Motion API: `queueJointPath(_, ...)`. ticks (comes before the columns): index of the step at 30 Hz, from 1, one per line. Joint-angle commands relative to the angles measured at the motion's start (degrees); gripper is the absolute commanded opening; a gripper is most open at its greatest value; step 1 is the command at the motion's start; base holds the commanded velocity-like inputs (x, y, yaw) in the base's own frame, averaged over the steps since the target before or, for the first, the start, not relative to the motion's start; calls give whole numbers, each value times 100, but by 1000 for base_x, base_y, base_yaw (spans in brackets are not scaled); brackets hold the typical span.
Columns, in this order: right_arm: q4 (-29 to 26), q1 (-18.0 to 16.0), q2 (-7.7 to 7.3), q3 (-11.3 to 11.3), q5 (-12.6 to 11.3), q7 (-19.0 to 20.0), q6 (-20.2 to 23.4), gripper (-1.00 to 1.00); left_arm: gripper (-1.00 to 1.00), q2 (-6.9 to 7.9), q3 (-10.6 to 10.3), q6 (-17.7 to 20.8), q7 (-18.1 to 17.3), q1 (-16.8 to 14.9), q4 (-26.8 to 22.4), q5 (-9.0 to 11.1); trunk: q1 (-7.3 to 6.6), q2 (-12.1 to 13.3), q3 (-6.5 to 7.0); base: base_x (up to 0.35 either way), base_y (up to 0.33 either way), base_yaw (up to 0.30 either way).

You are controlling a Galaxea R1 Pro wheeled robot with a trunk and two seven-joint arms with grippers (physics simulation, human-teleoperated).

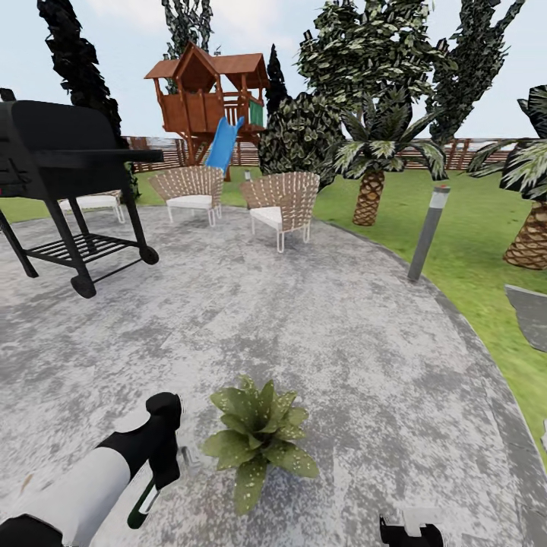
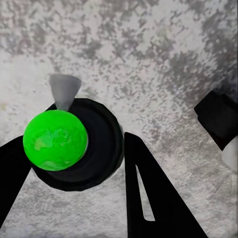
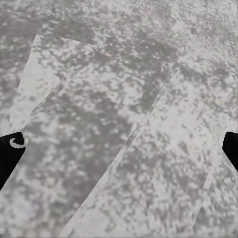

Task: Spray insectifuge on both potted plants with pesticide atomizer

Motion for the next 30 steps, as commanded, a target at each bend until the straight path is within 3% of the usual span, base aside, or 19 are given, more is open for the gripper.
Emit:
queueJointPath(1, 3, -4, 0, 51, -57, -10, -20, 100, -100, 7, -24, 50, -34, 0, 1, -21, -1, -2, -5, 0, 250, -82)
queueJointPath(14, 2, -4, 0, 51, -57, -8, -20, 100, -100, 22, -8, 48, -31, 7, 13, -58, -1, -2, 23, 0, 27, -248)
queueJointPath(18, 2, -4, 0, 51, -57, -8, -20, 100, -100, 65, 3, 55, 35, 7, 13, -68, -1, -2, 24, 0, 0, -42)
queueJointPath(21, 2, -4, 0, 51, -57, -9, -20, 100, -100, 151, 6, 55, 337, 7, 13, -45, -1, -2, 24, 0, 15, -4)
queueJointPath(30, 2, -4, 0, 51, -57, -10, -20, 100, -100, 163, -2, 55, 390, 10, 19, 0, -1, -2, 25, 16, 247, 0)
